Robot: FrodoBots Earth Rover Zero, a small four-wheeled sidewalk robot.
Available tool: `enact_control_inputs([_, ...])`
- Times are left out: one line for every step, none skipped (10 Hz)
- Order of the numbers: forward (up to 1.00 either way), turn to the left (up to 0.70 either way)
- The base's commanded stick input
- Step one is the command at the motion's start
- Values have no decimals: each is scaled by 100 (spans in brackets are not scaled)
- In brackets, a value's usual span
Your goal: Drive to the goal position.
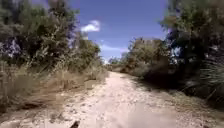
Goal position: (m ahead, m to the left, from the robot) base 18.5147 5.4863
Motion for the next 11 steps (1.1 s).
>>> enact_control_inputs([70, 0])
enact_control_inputs([70, 0])
enact_control_inputs([70, 0])
enact_control_inputs([70, 0])
enact_control_inputs([70, 0])
enact_control_inputs([70, 0])
enact_control_inputs([70, 0])
enact_control_inputs([70, 0])
enact_control_inputs([70, 0])
enact_control_inputs([70, 0])
enact_control_inputs([70, 0])
